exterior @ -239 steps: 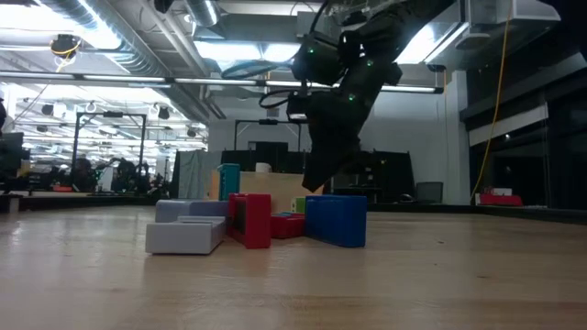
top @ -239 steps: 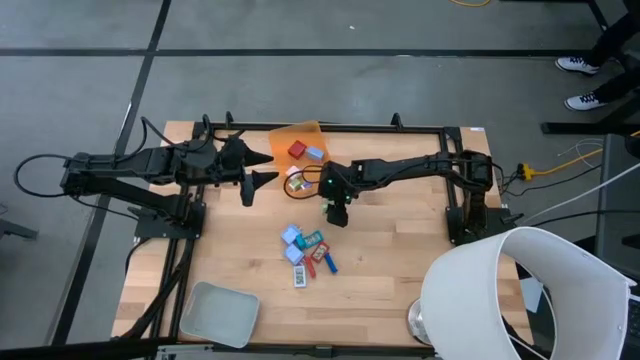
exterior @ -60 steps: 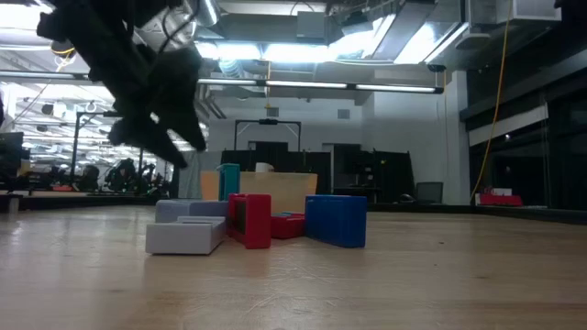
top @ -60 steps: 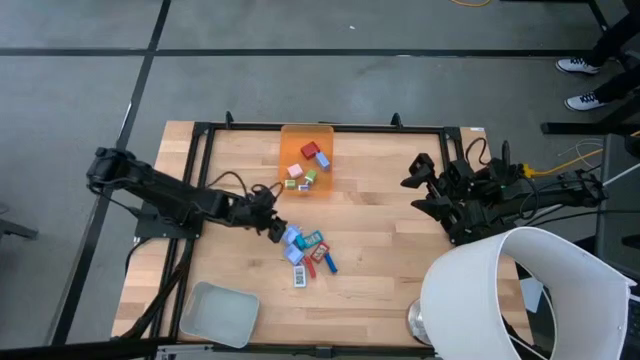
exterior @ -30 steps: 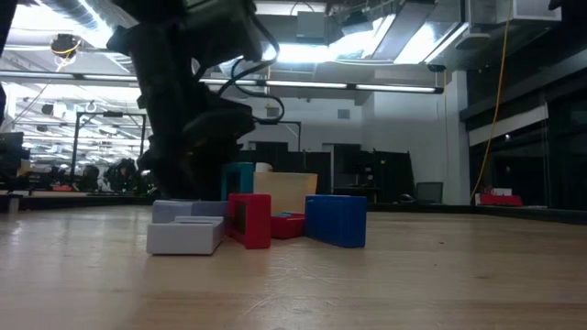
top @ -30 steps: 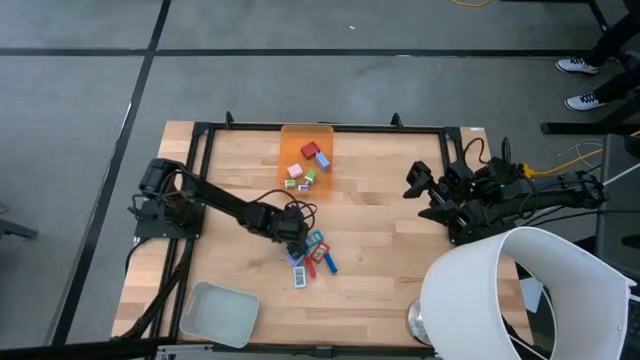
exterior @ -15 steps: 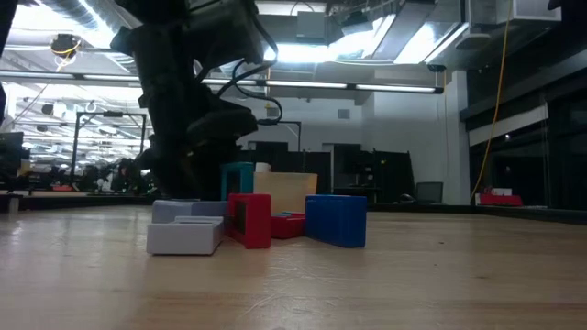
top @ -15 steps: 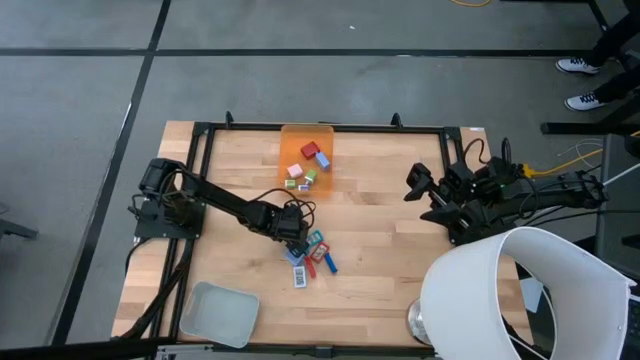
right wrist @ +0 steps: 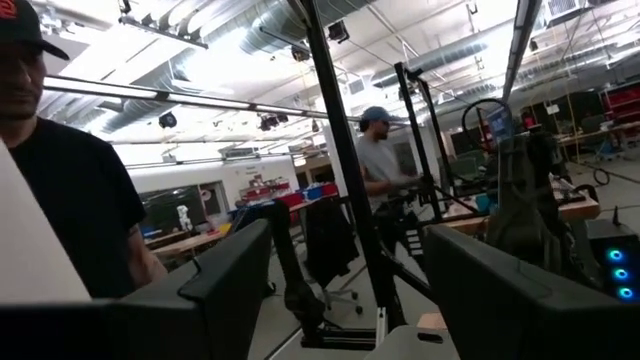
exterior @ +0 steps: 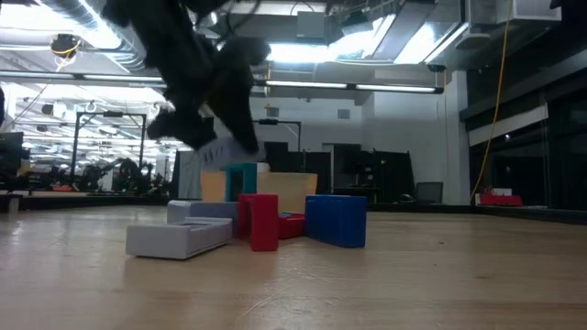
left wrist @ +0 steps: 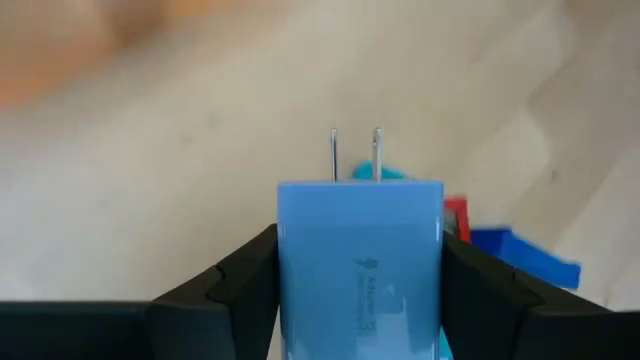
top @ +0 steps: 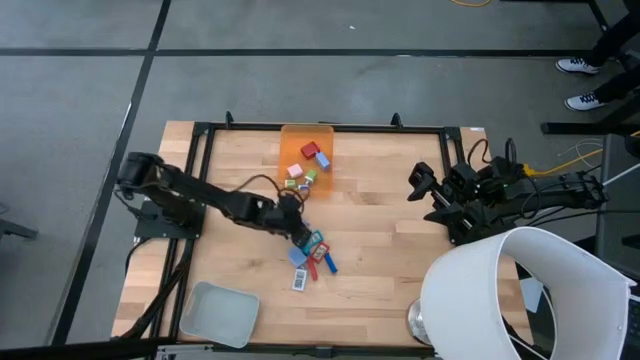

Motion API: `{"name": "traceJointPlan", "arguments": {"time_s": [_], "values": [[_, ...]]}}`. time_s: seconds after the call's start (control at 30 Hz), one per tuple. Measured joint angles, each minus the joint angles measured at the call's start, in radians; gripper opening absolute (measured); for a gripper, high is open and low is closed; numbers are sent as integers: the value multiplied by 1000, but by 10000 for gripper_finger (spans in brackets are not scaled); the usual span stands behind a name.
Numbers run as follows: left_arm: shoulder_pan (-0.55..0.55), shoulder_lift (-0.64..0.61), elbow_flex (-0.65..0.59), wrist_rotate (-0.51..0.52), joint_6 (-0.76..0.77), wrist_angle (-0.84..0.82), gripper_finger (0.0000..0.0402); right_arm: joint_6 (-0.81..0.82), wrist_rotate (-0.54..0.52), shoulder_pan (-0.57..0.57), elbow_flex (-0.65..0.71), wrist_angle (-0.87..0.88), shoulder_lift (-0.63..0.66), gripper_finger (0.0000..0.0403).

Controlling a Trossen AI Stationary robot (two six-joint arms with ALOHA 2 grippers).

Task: Pick & Place Office items
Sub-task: Put the top light blue charger adapter into the orange bin, then put the light blue charger adapter into the orange bin

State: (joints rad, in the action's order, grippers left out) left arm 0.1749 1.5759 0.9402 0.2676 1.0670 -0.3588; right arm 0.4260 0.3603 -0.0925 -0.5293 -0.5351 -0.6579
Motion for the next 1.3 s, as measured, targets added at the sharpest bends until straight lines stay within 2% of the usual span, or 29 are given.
{"name": "traceJointPlan", "arguments": {"time_s": [0.23,0.37,0.63,0.87,0.93,1.03,1.17,1.3], "values": [[-16,-206,1,185,-46,5,211,-15,-1,12,0,5,0,261],[-101,-271,2,196,-146,-2,211,-15,-1,31,0,5,0,261],[-405,-234,2,-11,-402,11,211,-14,-4,57,0,-3,0,261],[-629,-97,3,-254,-529,142,211,-10,-4,58,0,-3,-1,261],[-667,-49,3,-329,-537,171,219,6,-4,58,0,-3,0,261],[-695,12,3,-425,-517,211,258,11,-4,57,0,-4,-1,261],[-694,51,3,-444,-536,242,304,13,-4,57,0,-4,0,261],[-681,54,3,-444,-555,267,320,19,-2,57,0,-4,0,261]]}}
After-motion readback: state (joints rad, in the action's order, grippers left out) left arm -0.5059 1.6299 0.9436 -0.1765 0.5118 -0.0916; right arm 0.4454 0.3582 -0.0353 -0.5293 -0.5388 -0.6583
